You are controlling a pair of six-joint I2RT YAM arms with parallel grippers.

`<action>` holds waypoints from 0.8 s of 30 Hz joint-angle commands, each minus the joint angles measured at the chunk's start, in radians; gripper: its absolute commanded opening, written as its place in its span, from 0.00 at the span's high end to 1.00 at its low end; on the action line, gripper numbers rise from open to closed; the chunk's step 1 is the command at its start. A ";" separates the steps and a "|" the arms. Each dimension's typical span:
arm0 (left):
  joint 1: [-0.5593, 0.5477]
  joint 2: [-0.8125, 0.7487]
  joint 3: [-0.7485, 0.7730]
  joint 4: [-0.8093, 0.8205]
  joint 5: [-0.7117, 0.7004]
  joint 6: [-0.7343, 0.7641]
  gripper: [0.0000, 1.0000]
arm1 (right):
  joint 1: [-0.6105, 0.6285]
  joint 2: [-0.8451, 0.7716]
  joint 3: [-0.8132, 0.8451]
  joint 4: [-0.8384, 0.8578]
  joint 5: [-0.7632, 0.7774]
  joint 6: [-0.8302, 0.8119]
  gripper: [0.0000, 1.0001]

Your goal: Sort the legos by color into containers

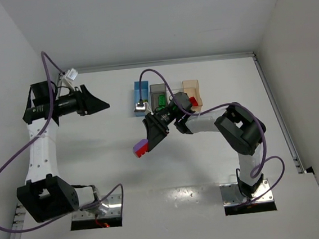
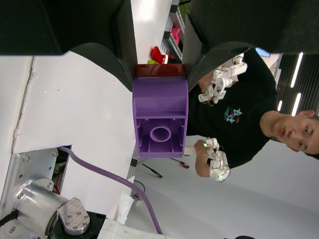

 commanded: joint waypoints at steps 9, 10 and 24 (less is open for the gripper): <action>-0.129 -0.230 -0.624 1.402 0.409 -1.173 0.35 | -0.011 0.003 0.075 0.179 -0.097 0.005 0.99; -0.129 -0.261 -0.638 1.368 0.409 -1.162 0.35 | -0.002 0.012 0.075 0.179 -0.097 0.005 0.99; -0.170 -0.272 -0.594 1.179 0.427 -1.005 0.35 | 0.007 0.109 0.206 0.168 -0.097 0.045 0.99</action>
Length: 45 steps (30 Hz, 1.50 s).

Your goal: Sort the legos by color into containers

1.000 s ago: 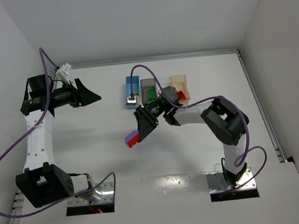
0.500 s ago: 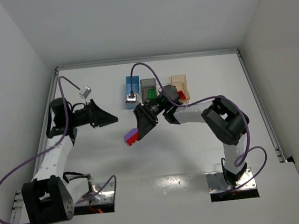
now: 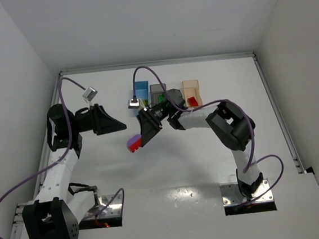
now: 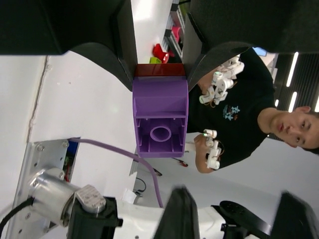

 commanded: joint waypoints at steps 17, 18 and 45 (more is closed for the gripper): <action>-0.012 0.010 -0.033 0.122 0.056 -0.064 0.38 | 0.006 0.039 0.220 0.178 -0.094 0.053 0.99; -0.012 0.010 -0.033 0.122 0.056 -0.064 0.38 | 0.006 0.039 0.220 0.187 -0.094 0.064 0.99; -0.012 0.019 -0.060 0.122 0.047 -0.064 0.45 | -0.022 0.097 0.323 0.187 -0.094 0.082 1.00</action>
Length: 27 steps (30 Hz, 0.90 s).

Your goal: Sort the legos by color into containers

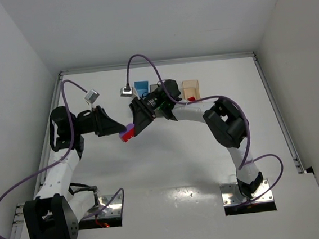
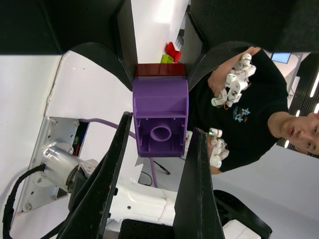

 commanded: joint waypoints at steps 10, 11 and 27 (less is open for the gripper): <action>-0.007 0.000 -0.028 0.043 0.045 0.001 0.87 | -0.011 0.005 0.053 0.180 -0.073 0.003 1.00; -0.007 0.000 -0.028 0.043 0.045 0.001 0.89 | -0.011 0.005 0.053 0.180 -0.073 0.003 1.00; 0.090 -0.055 0.232 -0.524 -0.254 0.493 1.00 | 0.027 -0.084 -0.167 0.218 -0.073 0.003 1.00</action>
